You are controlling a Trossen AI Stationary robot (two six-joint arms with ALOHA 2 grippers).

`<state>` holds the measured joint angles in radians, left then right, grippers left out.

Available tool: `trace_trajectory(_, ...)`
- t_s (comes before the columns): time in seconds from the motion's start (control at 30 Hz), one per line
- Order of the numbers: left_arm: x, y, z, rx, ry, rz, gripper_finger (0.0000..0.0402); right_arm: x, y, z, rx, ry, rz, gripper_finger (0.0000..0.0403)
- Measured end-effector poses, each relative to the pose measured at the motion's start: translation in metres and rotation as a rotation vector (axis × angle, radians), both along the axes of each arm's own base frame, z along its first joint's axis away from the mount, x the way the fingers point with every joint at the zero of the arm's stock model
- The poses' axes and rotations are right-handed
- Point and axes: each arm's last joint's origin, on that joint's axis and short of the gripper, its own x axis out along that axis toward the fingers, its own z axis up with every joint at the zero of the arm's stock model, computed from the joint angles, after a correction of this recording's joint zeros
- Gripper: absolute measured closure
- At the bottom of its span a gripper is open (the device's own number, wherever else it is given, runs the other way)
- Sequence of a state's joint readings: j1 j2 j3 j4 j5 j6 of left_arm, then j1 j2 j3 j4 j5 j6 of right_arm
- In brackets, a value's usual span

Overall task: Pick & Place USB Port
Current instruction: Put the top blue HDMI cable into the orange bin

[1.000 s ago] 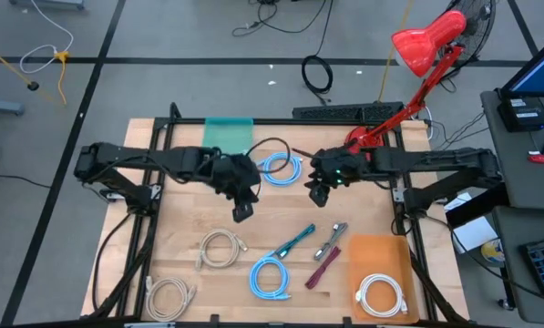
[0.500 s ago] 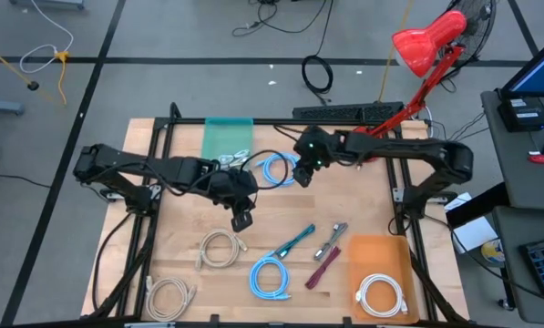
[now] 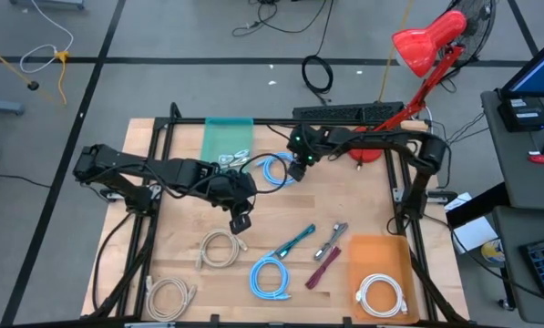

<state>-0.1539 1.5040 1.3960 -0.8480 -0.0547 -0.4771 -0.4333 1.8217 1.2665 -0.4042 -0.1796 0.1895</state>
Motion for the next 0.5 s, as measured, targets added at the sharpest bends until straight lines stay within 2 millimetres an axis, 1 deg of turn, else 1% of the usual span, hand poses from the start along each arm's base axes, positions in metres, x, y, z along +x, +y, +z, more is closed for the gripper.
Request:
trace_trajectory(0.1, -0.001, 0.000, 0.000, 0.002, 0.009, 0.000, 0.0396, 0.001, -0.003, 0.003, -0.074, -0.014, 0.004, 0.0134)
trace_trajectory(0.17, -0.002, 0.000, -0.001, 0.003, 0.022, -0.001, 0.0396, 0.006, -0.007, 0.008, -0.146, -0.062, -0.014, 0.0127)
trace_trajectory(0.33, -0.002, 0.000, -0.001, 0.005, 0.024, -0.003, 0.0396, 0.006, -0.015, 0.008, -0.206, -0.070, -0.026, 0.0126)
trace_trajectory(0.43, -0.002, -0.001, -0.001, 0.003, 0.024, -0.004, 0.0396, 0.008, -0.020, -0.002, -0.224, -0.044, -0.035, 0.0129)
trace_trajectory(0.5, -0.002, -0.002, -0.001, 0.001, 0.024, -0.003, 0.0396, 0.005, -0.022, -0.010, -0.212, 0.005, -0.028, 0.0130)
